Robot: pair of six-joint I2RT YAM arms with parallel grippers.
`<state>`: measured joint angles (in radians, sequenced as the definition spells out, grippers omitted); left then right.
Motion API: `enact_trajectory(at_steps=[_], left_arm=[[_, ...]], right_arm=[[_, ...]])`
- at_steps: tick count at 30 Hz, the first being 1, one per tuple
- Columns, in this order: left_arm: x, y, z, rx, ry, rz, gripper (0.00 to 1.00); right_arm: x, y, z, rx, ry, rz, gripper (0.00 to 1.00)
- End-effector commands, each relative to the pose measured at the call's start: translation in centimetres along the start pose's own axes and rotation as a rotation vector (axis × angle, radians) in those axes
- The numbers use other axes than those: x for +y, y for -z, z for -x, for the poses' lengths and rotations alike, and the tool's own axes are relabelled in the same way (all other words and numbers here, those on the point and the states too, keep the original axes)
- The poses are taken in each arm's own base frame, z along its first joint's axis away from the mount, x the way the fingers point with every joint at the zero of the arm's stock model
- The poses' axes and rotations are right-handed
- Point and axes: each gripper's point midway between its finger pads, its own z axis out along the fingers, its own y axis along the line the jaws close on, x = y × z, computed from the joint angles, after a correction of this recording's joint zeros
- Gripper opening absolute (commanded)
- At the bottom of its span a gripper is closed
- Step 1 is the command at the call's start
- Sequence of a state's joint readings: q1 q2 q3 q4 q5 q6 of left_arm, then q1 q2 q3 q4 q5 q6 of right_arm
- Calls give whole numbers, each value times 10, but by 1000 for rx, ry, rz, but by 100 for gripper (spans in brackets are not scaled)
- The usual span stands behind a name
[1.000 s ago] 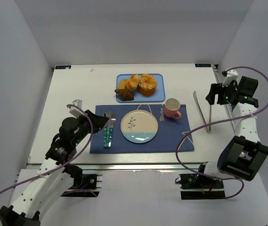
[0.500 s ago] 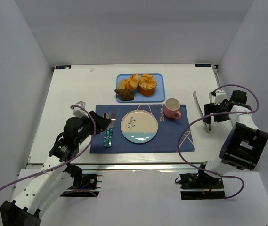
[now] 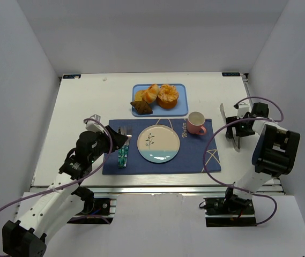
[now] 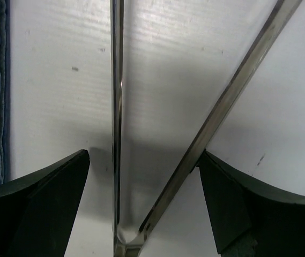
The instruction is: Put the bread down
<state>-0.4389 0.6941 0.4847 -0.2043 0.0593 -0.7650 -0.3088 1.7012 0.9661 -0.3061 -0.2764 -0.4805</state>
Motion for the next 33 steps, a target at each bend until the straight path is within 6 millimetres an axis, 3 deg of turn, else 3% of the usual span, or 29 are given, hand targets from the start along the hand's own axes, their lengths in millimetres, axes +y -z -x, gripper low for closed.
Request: enact_trajectory(at_steps=[1, 7, 10, 15, 18, 20, 23, 25, 28, 33], left_arm=[[-9, -1, 10, -26, -16, -19, 62], [-12, 0, 14, -29, -19, -20, 62], [-12, 2, 15, -33, -20, -18, 62], [-14, 6, 18, -51, -17, -25, 62], [-15, 7, 19, -53, -17, -28, 62], [-16, 8, 20, -54, -18, -29, 62], [-17, 8, 22, -59, -20, -31, 62], [-18, 8, 22, -62, -17, -36, 62], [-19, 7, 23, -63, -16, -41, 62], [-22, 10, 28, -71, -21, -38, 62]], right_arm=[[-11, -10, 23, -65, 20, -73, 87], [-15, -20, 28, -75, -17, -89, 78], [-15, -20, 24, -62, -9, -85, 64], [-11, -9, 24, -83, 30, -87, 31], [-4, 10, 49, -161, 45, -60, 20], [4, 36, 85, -270, 75, -25, 17], [27, 67, 121, -372, 65, 78, 21], [46, 87, 149, -424, 61, 155, 31], [75, 103, 178, -462, 63, 231, 44], [135, 114, 221, -501, 44, 406, 55]])
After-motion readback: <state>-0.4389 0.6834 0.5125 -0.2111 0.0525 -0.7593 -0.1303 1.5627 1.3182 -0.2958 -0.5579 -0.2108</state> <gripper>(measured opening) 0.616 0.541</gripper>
